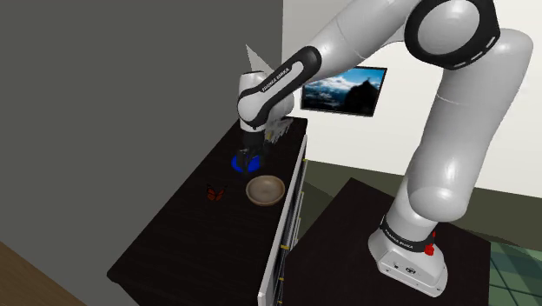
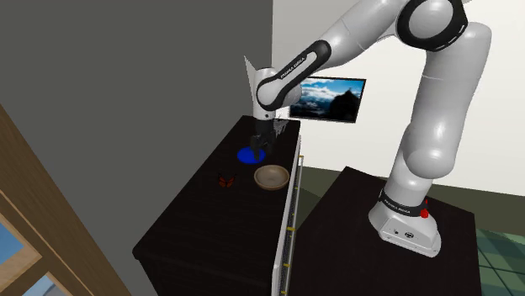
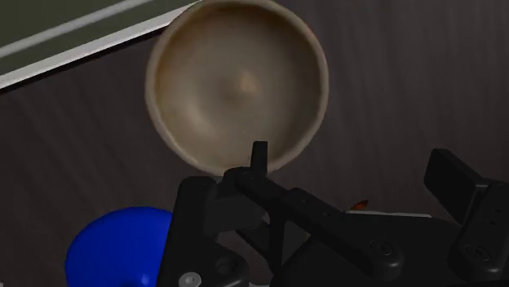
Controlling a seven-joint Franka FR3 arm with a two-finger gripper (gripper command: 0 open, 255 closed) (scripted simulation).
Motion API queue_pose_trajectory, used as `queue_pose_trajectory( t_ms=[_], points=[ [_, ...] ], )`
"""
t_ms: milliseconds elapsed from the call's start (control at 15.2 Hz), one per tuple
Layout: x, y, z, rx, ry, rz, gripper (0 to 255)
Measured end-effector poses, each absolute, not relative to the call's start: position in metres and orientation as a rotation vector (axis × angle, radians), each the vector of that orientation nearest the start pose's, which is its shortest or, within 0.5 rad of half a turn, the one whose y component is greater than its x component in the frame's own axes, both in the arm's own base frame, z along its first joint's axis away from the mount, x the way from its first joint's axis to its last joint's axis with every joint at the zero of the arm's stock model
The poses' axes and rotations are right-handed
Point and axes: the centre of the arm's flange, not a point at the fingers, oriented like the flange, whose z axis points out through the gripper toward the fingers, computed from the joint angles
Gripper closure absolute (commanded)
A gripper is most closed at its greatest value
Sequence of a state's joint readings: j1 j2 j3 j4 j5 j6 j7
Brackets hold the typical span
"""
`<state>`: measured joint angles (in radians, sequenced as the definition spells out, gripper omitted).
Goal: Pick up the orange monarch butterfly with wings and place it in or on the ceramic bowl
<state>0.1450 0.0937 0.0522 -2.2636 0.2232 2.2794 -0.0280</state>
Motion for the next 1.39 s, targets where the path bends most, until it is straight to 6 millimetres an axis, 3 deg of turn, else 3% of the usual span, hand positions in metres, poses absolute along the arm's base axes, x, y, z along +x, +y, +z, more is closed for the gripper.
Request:
queue_pose_trajectory(
  t_ms=[990, 1386],
  points=[
    [0.635, 0.200, 0.203, -2.943, -0.270, 0.008, 0],
    [0.644, 0.210, 0.175, -2.940, -0.283, -0.004, 0]
  ],
)
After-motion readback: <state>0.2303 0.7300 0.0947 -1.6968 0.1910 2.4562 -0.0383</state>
